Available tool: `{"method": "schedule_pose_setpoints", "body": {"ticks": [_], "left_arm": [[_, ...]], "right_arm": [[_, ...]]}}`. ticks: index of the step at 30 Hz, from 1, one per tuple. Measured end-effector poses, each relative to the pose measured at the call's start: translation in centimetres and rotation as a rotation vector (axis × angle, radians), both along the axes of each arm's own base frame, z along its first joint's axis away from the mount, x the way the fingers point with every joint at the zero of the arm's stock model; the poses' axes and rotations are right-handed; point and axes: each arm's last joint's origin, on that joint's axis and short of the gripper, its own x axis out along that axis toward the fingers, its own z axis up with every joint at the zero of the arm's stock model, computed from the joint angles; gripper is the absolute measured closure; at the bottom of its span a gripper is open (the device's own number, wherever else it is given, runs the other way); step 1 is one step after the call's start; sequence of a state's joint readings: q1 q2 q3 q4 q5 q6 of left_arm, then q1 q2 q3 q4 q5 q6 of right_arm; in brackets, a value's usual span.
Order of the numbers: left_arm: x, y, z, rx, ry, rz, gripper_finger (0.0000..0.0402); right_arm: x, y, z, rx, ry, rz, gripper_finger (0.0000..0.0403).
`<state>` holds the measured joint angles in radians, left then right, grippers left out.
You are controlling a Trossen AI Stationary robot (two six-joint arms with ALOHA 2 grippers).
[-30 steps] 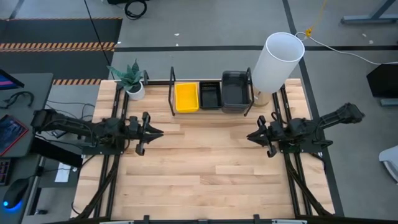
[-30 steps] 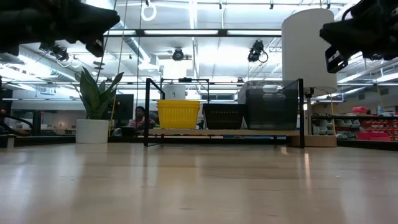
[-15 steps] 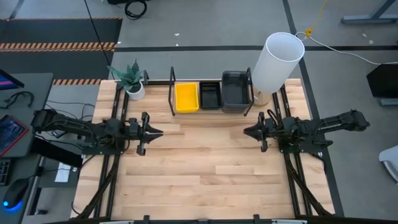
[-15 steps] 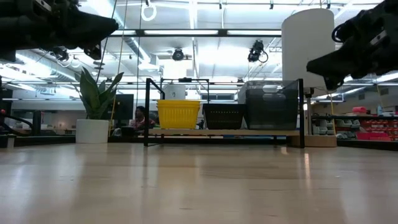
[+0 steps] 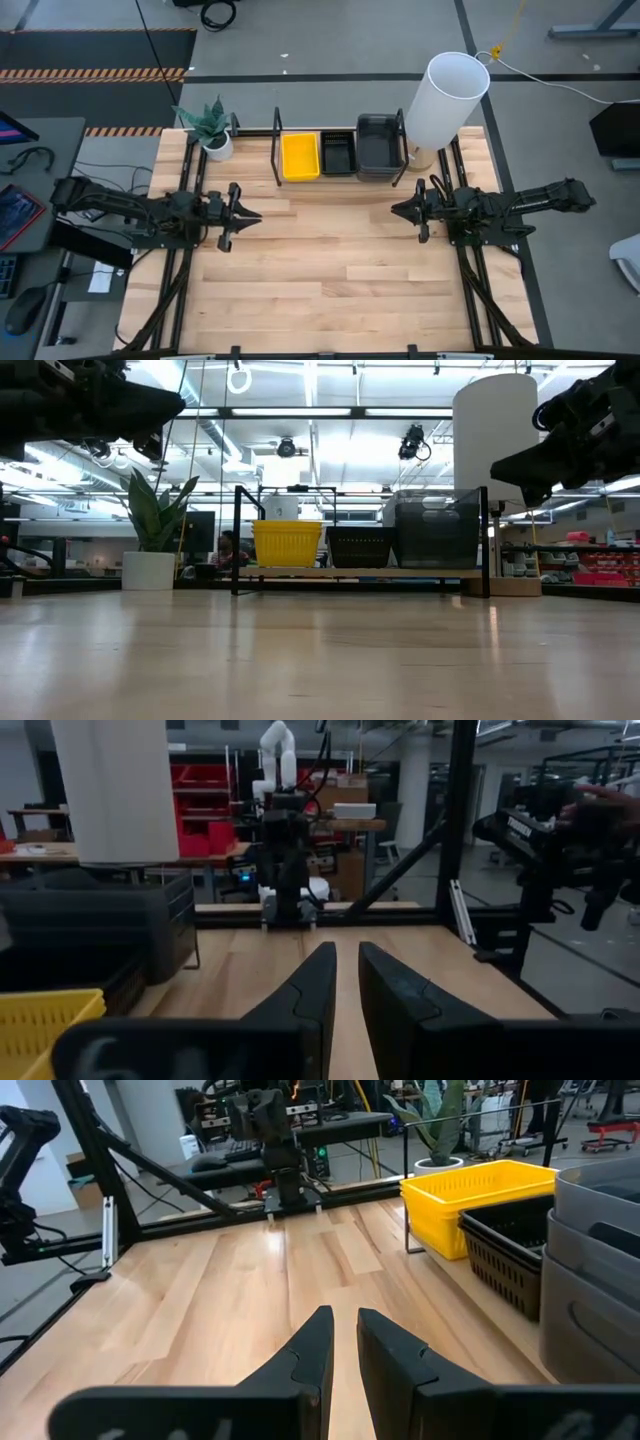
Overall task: Stack baskets on shelf by color
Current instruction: Return to Home Position
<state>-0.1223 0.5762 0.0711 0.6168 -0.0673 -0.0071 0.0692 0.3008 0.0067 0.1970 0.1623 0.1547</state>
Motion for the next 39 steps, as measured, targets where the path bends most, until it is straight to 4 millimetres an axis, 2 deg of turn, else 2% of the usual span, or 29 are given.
{"method": "schedule_pose_setpoints", "body": {"ticks": [6, 18, 21, 28, 39], "left_arm": [[-1.3, -0.2, 0.5, 0.009, -0.025, -0.030, 0.0350], [-4.7, -0.6, 0.0, 0.037, -0.007, -0.113, 0.0350], [-4.7, -0.6, 0.0, 0.031, -0.004, -0.119, 0.0350], [-4.4, -0.7, -0.2, -0.163, 0.046, -0.139, 0.0348], [-4.4, -0.7, -0.2, -0.158, 0.049, -0.138, 0.0347]], "right_arm": [[0.0, 0.0, 0.0, 0.000, -0.002, 0.000, 0.0347], [0.0, 0.0, 0.0, 0.000, -0.003, 0.000, 0.0347], [0.0, 0.0, 0.0, 0.000, -0.003, 0.000, 0.0347], [0.0, 0.0, 0.1, 0.001, -0.013, 0.001, 0.0347], [0.0, 0.0, 0.2, 0.001, -0.018, 0.000, 0.0347]]}}
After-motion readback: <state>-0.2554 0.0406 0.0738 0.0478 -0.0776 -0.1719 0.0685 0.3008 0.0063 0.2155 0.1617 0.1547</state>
